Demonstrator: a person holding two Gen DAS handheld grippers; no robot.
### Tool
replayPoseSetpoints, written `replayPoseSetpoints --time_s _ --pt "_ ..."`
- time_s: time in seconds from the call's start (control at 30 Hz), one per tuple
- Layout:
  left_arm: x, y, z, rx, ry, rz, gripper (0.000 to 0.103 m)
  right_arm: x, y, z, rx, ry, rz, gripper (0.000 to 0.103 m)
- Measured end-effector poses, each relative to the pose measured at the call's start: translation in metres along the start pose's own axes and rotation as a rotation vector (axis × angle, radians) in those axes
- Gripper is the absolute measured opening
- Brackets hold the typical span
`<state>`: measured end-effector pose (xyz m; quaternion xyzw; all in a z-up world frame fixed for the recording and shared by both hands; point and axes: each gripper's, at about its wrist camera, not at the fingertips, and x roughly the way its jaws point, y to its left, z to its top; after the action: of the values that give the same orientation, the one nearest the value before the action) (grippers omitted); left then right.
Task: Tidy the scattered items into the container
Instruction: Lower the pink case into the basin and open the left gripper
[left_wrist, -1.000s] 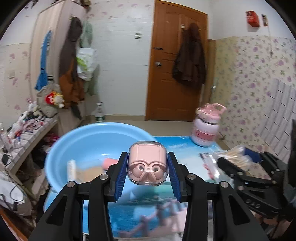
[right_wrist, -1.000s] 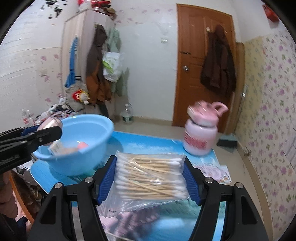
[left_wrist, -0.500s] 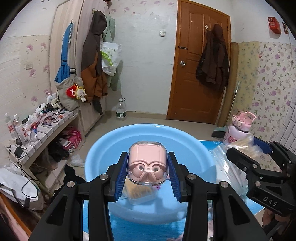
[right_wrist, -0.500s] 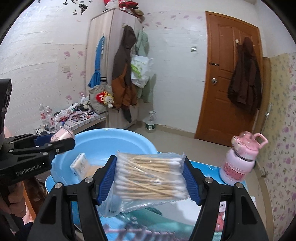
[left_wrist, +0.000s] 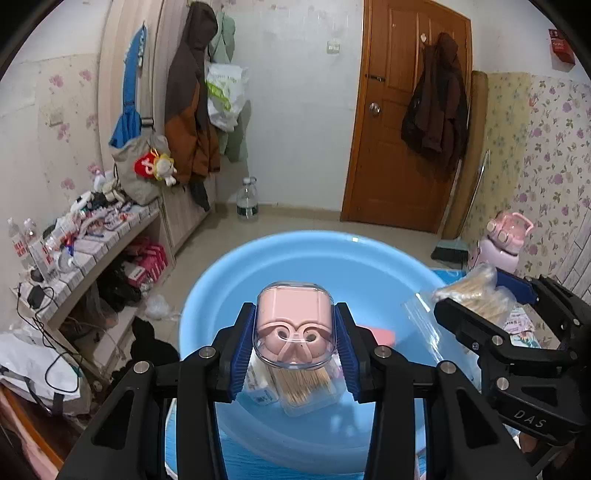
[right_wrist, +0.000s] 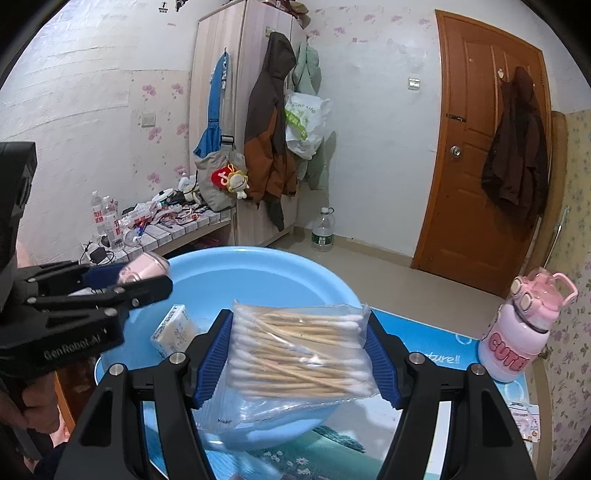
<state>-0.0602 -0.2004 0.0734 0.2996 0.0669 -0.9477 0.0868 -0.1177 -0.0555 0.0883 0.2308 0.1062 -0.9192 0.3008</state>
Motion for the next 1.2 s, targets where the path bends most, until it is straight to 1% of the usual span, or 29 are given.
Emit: replayPoseSetpoints --time_s 0.3,0.63,0.87,1.03,1.2 --pt "0.023 -0.009 -0.008 0.014 0.057 -0.021 0.040 0.021 -0.008 -0.008 0.009 0.041 -0.005 0.070" --pt "0.039 -0.015 -0.017 0.027 0.118 -0.031 0.040 0.032 -0.006 -0.010 0.004 0.053 0.002 0.070" --pt "0.043 -0.020 -0.017 0.041 0.140 -0.022 0.040 0.037 -0.007 -0.012 0.013 0.062 -0.006 0.070" --pt "0.051 -0.026 -0.017 0.067 0.171 0.002 0.040 0.039 -0.009 -0.012 0.029 0.068 -0.025 0.070" --pt "0.058 -0.030 -0.019 0.083 0.185 0.002 0.040 0.040 -0.011 -0.011 0.034 0.068 -0.033 0.070"
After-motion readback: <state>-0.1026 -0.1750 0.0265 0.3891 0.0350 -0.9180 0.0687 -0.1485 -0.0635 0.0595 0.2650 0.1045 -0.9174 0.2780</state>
